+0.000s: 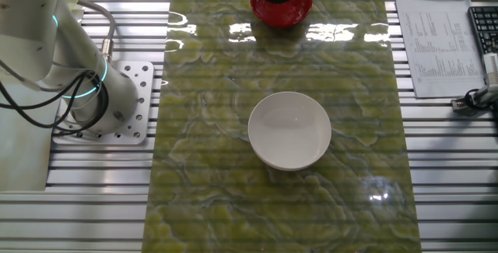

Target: Scoop water with a large spoon from one bowl to another

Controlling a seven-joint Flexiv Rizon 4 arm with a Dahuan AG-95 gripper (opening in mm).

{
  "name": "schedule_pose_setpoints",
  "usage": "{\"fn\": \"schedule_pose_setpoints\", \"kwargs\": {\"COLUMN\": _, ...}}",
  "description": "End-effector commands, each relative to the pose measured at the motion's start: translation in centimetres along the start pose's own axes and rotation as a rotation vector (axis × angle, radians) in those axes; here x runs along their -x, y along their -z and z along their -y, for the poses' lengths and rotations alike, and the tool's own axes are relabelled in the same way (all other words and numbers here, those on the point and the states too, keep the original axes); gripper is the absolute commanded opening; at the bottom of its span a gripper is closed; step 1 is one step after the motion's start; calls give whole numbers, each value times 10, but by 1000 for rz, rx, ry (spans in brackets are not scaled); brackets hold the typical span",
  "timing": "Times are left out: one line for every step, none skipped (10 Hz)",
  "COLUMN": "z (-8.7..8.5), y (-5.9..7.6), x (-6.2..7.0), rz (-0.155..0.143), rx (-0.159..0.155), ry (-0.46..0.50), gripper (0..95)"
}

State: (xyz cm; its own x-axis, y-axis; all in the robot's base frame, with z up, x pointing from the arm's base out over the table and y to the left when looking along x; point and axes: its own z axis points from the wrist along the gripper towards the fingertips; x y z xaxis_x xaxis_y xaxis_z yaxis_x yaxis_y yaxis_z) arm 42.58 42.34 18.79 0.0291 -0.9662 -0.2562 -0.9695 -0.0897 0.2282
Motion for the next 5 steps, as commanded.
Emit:
{"fn": "schedule_pose_setpoints", "kwargs": {"z": 2, "y": -1, "x": 2, "rz": -3, "rx": 7, "ry": -5, "gripper": 0}}
{"fn": "schedule_pose_setpoints", "kwargs": {"z": 4, "y": -2, "x": 4, "rz": -5, "rx": 10, "ry": -6, "gripper": 0}}
{"fn": "schedule_pose_setpoints", "kwargs": {"z": 4, "y": -2, "x": 4, "rz": -9, "rx": 14, "ry": -8, "gripper": 0}}
{"fn": "schedule_pose_setpoints", "kwargs": {"z": 4, "y": -3, "x": 4, "rz": -12, "rx": 20, "ry": -7, "gripper": 0}}
{"fn": "schedule_pose_setpoints", "kwargs": {"z": 4, "y": -4, "x": 4, "rz": -13, "rx": 24, "ry": -6, "gripper": 0}}
